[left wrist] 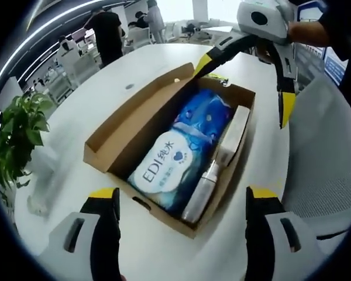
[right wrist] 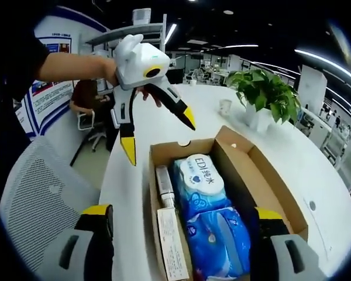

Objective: Operate the shoe box by opening the lid, removing the specified soft item, and placing it in the target area until the item is outside and the box remains undamaged.

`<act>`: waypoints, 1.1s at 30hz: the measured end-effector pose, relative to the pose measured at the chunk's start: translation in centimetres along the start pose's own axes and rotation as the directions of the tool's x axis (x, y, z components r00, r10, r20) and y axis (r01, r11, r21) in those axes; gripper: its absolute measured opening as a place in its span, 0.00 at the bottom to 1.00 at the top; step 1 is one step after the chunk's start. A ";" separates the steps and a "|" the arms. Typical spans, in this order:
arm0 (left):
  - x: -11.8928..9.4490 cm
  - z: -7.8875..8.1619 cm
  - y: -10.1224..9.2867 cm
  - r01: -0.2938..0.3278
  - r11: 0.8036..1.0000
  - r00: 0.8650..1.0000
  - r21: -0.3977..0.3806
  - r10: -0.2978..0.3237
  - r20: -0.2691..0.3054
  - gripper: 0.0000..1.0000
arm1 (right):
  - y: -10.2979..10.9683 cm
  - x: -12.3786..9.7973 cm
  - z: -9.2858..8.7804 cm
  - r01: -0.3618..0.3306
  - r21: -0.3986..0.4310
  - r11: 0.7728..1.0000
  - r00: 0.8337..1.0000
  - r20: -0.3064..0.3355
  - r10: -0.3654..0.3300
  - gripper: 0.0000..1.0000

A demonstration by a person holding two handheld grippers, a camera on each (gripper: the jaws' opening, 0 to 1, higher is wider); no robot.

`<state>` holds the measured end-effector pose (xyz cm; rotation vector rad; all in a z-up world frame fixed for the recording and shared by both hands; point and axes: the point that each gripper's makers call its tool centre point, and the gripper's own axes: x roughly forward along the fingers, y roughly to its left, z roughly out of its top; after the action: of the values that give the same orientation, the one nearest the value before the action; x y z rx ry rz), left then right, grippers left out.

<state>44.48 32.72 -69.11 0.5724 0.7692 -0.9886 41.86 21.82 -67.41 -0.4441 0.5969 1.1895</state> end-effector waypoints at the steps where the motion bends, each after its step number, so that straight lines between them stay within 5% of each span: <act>1: 0.1 0.0 0.0 0.006 1.000 1.000 0.002 -0.006 0.000 0.87 | 0.0 0.1 0.0 -0.002 0.000 1.000 1.000 0.001 0.002 0.96; 16: 1.8 1.5 -0.1 0.049 0.998 0.998 0.035 -0.050 0.026 0.79 | -0.2 1.5 0.7 -0.025 -0.003 1.000 0.999 0.040 0.025 0.86; 33: 3.3 2.3 0.5 0.087 0.991 0.996 0.102 -0.088 0.006 0.74 | -1.5 2.6 0.1 -0.005 0.019 1.000 1.000 0.014 0.005 0.78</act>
<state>46.76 29.58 -70.23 0.6250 0.7427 -1.1158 43.97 23.27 -69.03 -0.4179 0.5973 1.1902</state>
